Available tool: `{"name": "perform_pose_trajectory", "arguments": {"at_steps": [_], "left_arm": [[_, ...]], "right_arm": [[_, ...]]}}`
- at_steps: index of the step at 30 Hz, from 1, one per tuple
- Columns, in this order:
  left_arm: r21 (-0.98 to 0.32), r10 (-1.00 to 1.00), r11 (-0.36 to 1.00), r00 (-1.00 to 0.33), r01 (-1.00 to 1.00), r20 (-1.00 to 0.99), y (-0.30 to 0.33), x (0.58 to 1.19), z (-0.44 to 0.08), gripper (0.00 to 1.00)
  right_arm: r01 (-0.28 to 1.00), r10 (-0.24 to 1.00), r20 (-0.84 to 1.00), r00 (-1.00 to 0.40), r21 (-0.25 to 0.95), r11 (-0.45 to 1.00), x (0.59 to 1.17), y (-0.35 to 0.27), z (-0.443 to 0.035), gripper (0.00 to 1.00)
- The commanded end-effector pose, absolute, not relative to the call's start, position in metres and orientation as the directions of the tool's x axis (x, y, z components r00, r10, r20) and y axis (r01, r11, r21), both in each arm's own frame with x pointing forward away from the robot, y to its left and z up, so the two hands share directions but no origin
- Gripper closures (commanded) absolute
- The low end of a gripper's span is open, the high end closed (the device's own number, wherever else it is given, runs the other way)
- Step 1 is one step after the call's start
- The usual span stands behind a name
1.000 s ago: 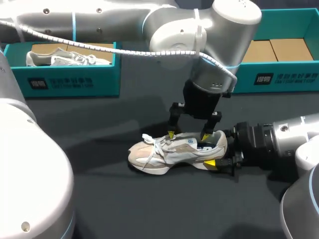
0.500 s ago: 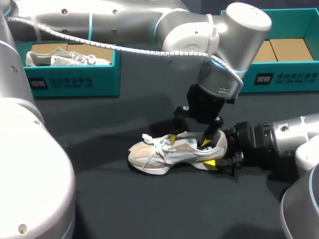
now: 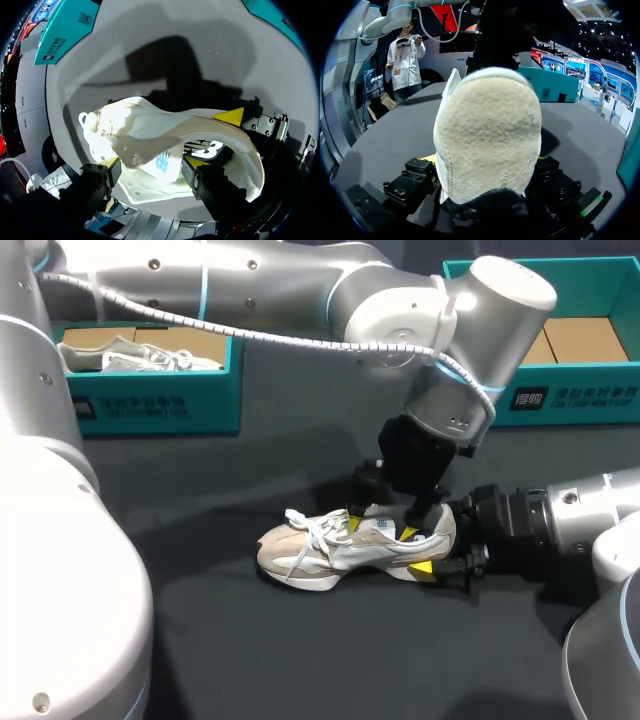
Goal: Take the shoe out of the shoebox, open the shoe tongue, remove and reinsert the insole, then place the shoe into the shoebox
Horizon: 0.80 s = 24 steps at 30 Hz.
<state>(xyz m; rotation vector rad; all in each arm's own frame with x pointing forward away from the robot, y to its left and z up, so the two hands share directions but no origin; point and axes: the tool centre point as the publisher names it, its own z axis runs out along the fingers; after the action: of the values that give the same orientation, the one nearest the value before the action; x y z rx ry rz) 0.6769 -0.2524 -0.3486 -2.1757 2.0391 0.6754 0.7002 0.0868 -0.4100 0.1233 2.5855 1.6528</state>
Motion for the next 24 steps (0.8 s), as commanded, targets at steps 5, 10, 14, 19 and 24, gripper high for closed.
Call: {"name": "perform_pose_trajectory", "arguments": {"at_steps": [5,10,14,19,24], "left_arm": [[0.272,-0.929,-0.104,-0.004,-0.957,-0.37,-0.246,0.679,-0.342,0.44],[0.297,-0.934,-0.081,-0.031,-0.951,-0.356,-0.238,0.678,-0.335,0.46],[0.321,-0.938,-0.061,-0.056,-0.945,-0.342,-0.234,0.678,-0.33,0.44],[0.329,-0.939,-0.043,-0.074,-0.943,-0.335,-0.231,0.677,-0.326,0.52],[0.334,-0.94,-0.024,-0.092,-0.942,-0.328,-0.228,0.674,-0.322,0.58]], "right_arm": [[0.03,0.104,-0.016,-0.994,0.906,0.422,0.7,0.087,-0.412,1.0],[0.03,0.104,-0.016,-0.994,0.906,0.422,0.7,0.087,-0.412,1.0],[0.03,0.104,-0.016,-0.994,0.906,0.422,0.7,0.087,-0.412,1.0],[0.03,0.104,-0.016,-0.994,0.906,0.422,0.7,0.087,-0.412,1.0],[0.03,0.104,-0.016,-0.994,0.906,0.422,0.7,0.087,-0.412,1.0]]}}
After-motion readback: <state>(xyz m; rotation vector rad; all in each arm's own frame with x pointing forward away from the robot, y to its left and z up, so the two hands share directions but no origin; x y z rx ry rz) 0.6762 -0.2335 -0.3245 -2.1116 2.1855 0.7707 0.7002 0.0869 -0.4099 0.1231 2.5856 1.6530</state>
